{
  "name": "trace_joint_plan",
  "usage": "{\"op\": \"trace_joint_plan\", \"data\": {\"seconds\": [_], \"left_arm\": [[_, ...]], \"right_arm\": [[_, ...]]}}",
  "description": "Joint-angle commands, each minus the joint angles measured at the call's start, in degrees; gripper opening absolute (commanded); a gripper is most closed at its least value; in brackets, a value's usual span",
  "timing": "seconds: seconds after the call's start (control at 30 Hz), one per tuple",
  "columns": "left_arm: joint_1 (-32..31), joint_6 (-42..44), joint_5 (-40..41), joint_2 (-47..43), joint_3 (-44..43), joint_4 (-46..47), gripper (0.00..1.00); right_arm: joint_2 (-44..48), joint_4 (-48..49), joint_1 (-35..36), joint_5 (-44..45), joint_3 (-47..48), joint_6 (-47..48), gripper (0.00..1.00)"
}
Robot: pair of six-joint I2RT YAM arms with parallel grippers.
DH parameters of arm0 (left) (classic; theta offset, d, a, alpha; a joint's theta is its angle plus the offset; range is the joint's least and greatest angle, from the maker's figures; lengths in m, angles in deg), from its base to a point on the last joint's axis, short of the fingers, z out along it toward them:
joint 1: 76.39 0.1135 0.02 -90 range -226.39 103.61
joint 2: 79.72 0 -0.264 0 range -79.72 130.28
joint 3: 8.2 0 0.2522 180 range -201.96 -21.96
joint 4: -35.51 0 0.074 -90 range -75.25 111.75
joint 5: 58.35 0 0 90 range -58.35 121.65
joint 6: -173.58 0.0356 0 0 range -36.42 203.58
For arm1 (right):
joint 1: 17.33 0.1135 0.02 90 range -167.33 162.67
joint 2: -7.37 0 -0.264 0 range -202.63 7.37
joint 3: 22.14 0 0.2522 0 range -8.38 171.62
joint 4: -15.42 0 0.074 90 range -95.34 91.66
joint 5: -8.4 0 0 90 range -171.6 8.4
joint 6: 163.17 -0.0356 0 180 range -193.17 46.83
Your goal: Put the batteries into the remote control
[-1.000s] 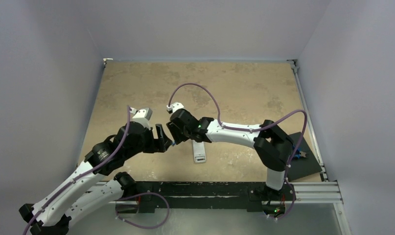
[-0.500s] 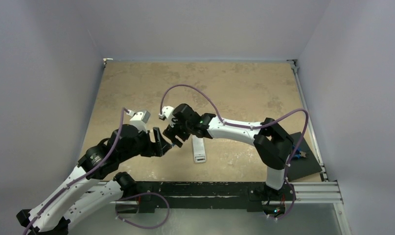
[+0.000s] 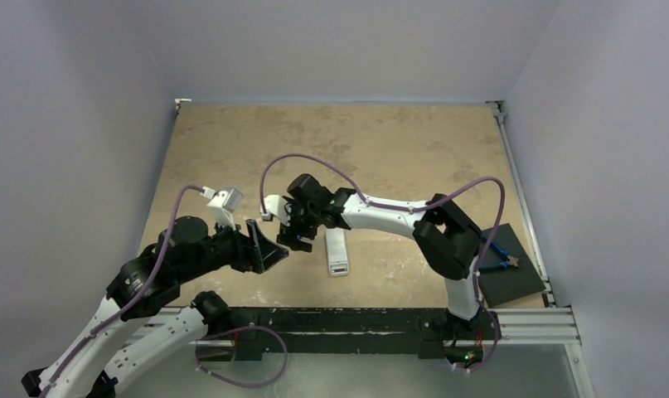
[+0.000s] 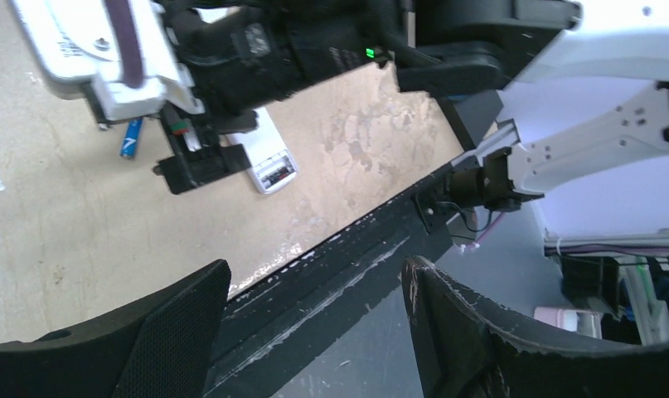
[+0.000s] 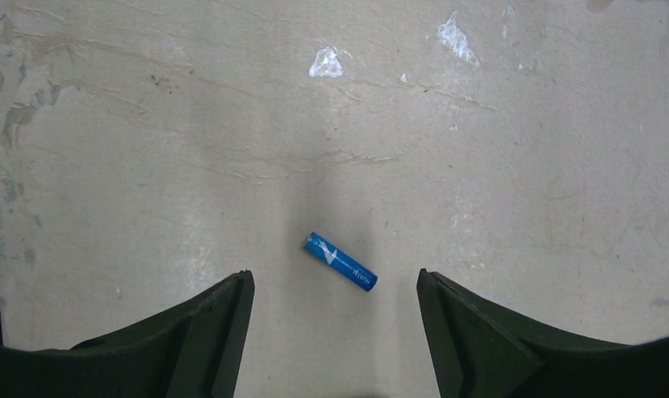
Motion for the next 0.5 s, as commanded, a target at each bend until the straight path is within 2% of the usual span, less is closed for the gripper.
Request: {"op": "trace_joint_plan", "data": {"seconds": [0.0,0.47], "left_arm": [[-0.04,0.83,-4.36,-1.21,-2.97,-0.42,0.75],[-0.02,0.51,-5.95,-2.78,-2.40,-0.69,0.76]], "right_arm": [[-2.78,-4.44,-1.62,-4.75,5.38,5.64,0.79],[-6.86,-4.91,-2.79,-5.73,6.77,7.05,0.77]]}}
